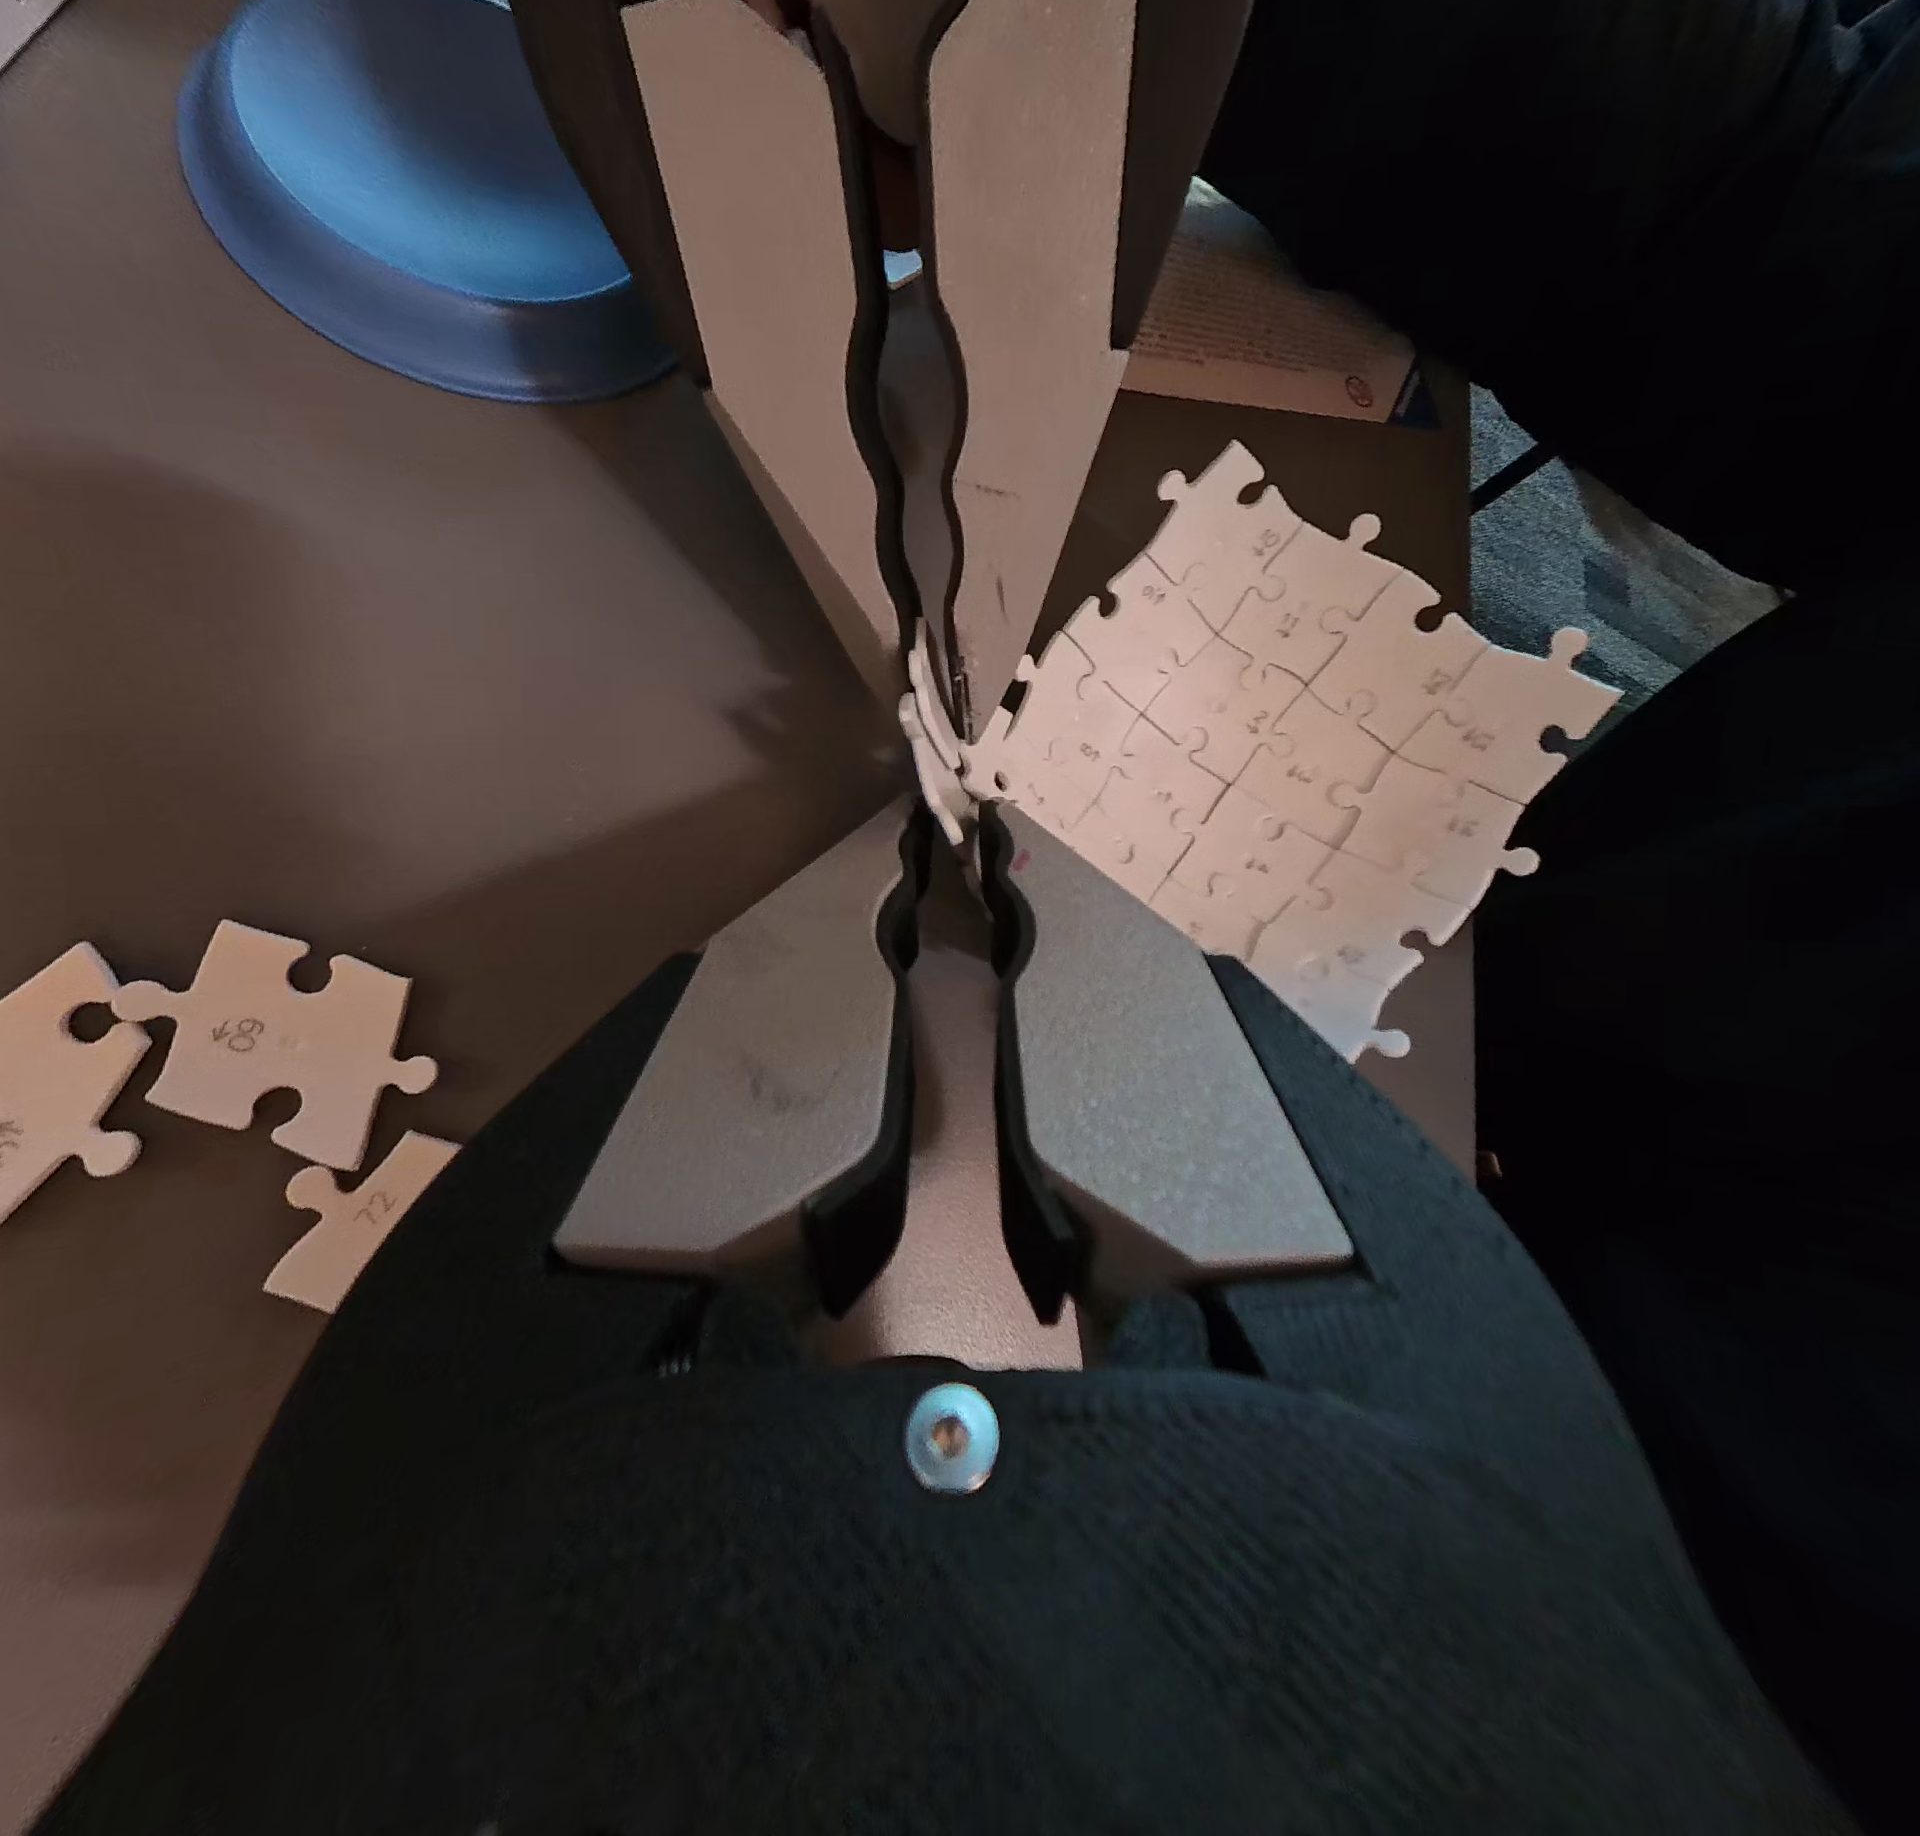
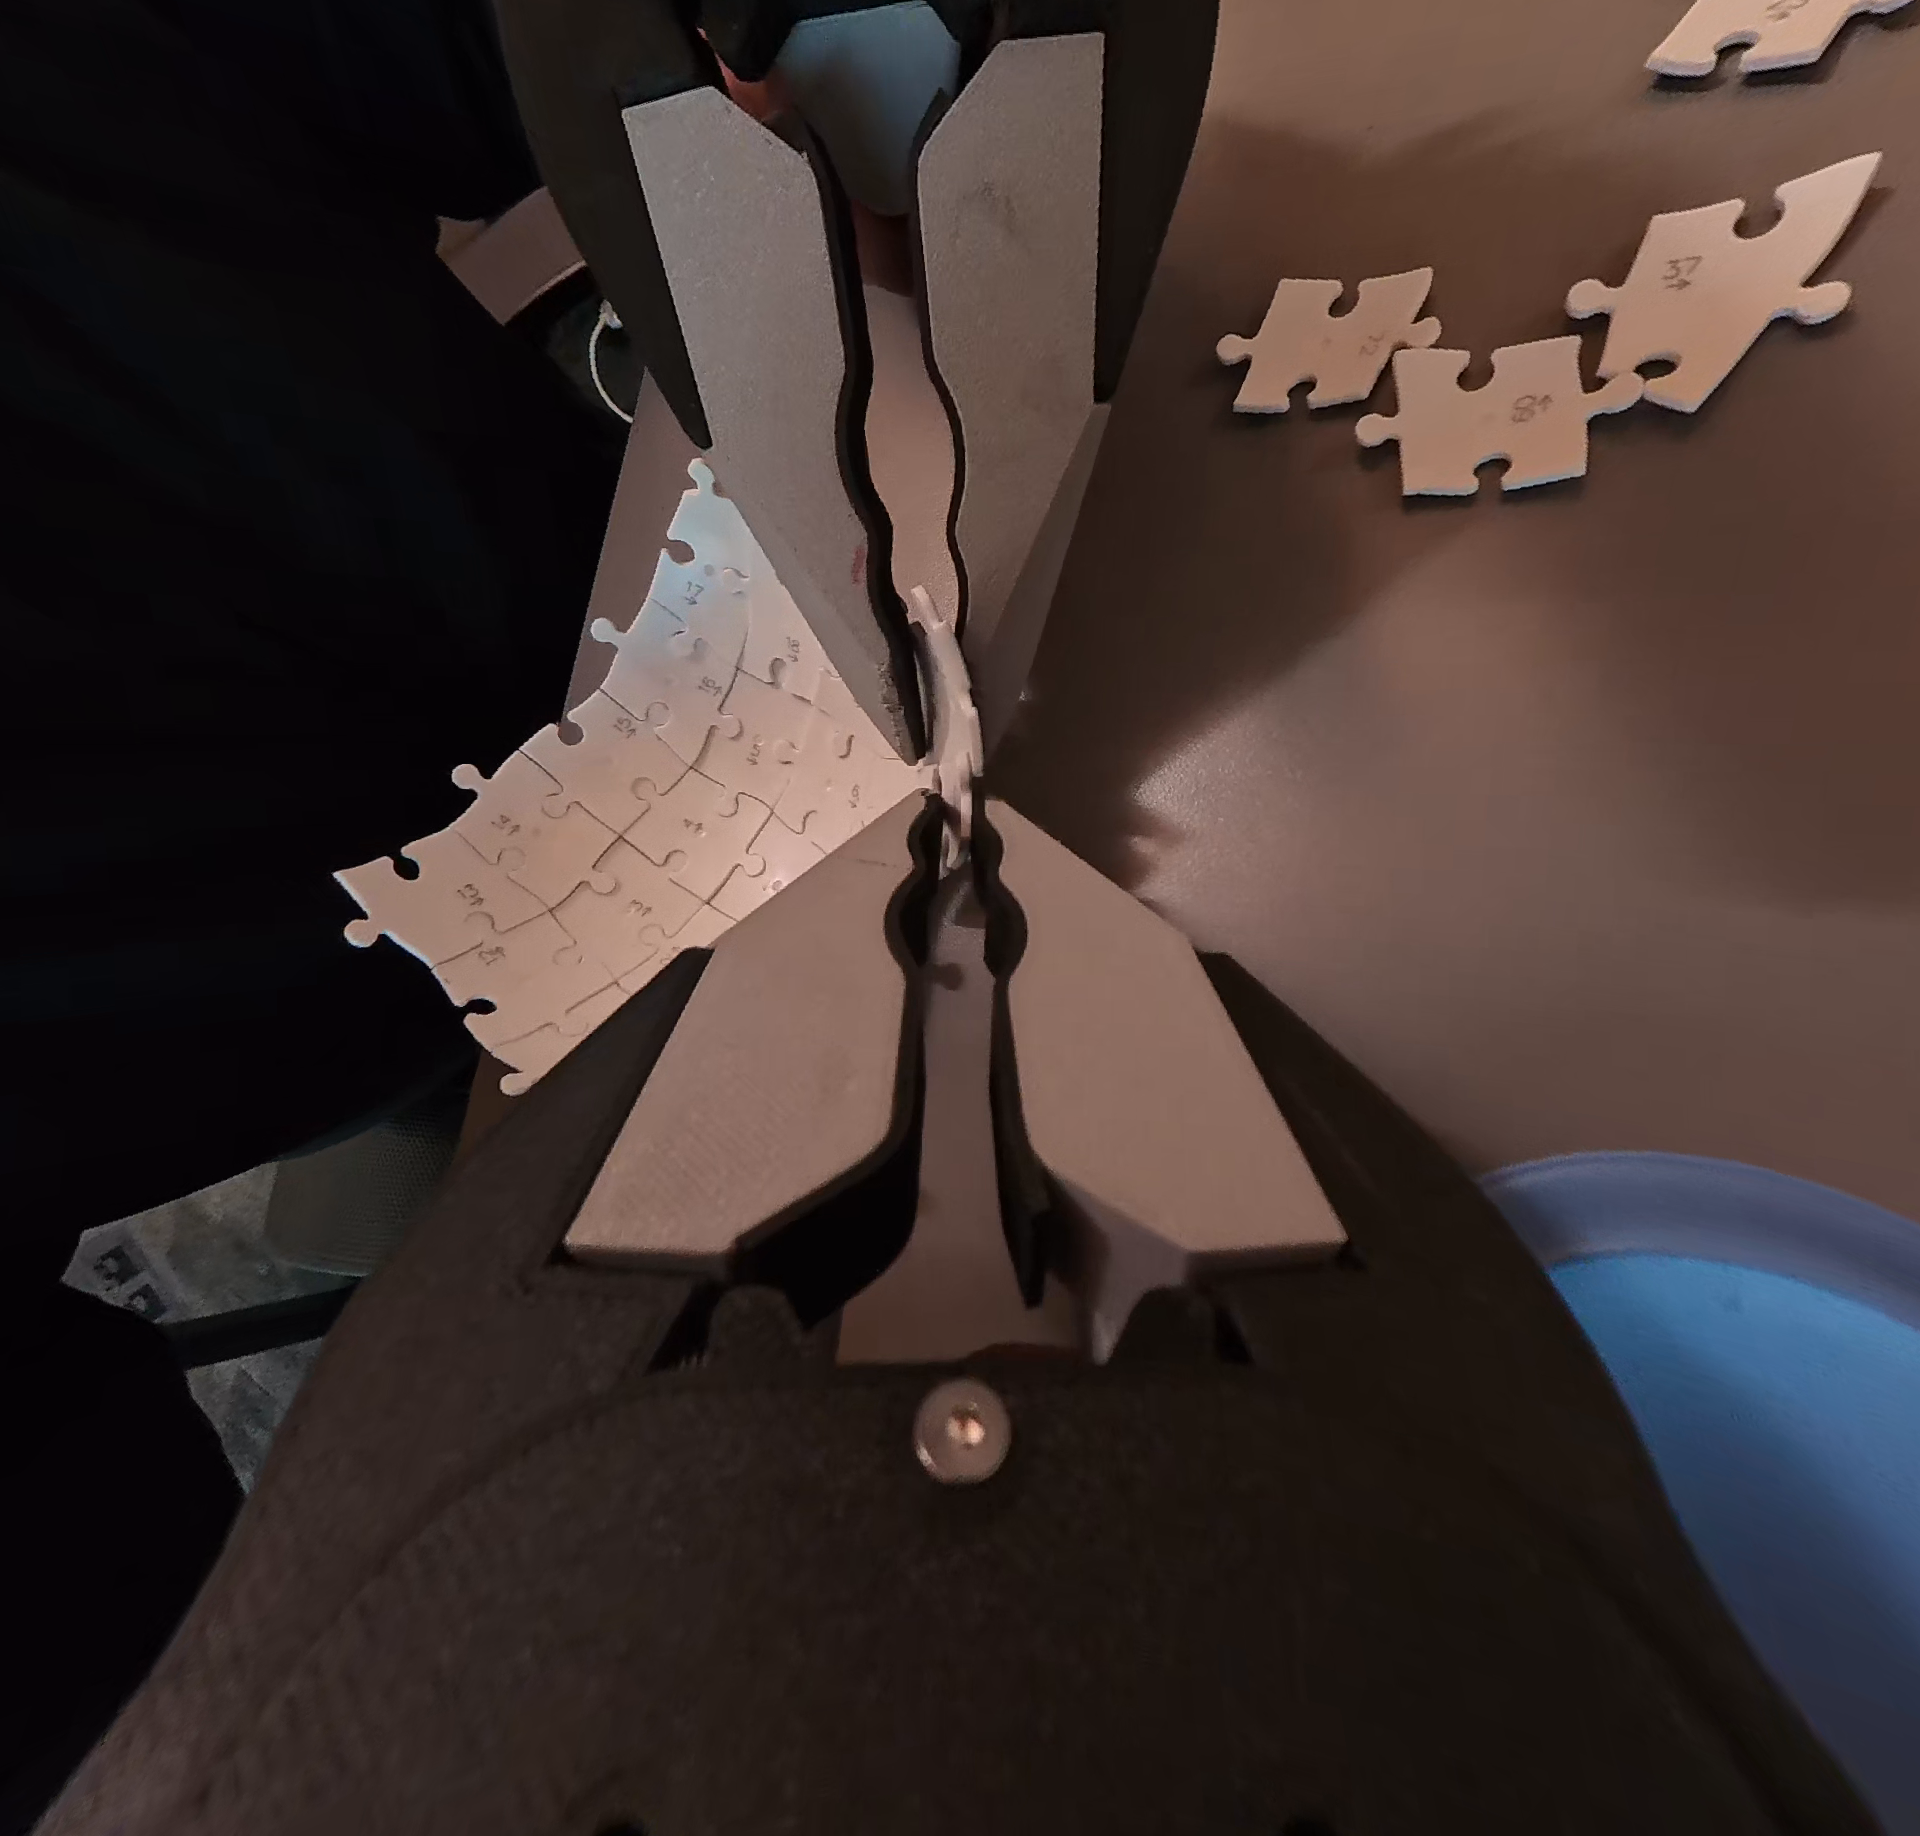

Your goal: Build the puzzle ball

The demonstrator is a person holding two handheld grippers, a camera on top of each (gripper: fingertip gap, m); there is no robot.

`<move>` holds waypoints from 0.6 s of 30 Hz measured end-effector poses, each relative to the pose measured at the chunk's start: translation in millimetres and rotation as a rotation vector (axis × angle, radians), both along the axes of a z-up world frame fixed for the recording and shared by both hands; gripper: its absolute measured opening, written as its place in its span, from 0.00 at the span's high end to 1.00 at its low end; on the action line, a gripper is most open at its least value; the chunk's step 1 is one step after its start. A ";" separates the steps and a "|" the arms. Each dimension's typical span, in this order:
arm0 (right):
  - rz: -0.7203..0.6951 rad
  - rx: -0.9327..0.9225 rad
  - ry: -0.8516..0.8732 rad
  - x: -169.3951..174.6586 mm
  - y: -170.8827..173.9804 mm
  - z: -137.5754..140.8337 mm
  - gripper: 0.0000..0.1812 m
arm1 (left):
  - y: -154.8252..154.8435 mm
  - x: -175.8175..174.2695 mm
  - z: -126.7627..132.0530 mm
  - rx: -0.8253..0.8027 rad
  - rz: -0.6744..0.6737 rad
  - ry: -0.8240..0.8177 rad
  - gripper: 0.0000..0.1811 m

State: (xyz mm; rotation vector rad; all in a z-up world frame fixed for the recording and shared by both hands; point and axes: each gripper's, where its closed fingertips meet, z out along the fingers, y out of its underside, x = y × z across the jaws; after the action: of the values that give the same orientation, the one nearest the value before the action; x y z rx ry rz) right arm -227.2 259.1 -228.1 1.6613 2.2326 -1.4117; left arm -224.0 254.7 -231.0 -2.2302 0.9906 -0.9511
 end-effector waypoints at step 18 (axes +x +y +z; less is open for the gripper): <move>-0.127 -0.051 0.013 0.0 5.1 -1.9 0.99 | 2.1 -0.3 0.1 -0.010 0.031 -0.037 0.96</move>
State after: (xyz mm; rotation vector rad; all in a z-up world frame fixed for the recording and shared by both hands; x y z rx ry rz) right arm -227.2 264.2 -230.0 1.8113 2.1122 -1.4971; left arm -224.3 256.8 -230.9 -2.2223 0.9345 -0.9820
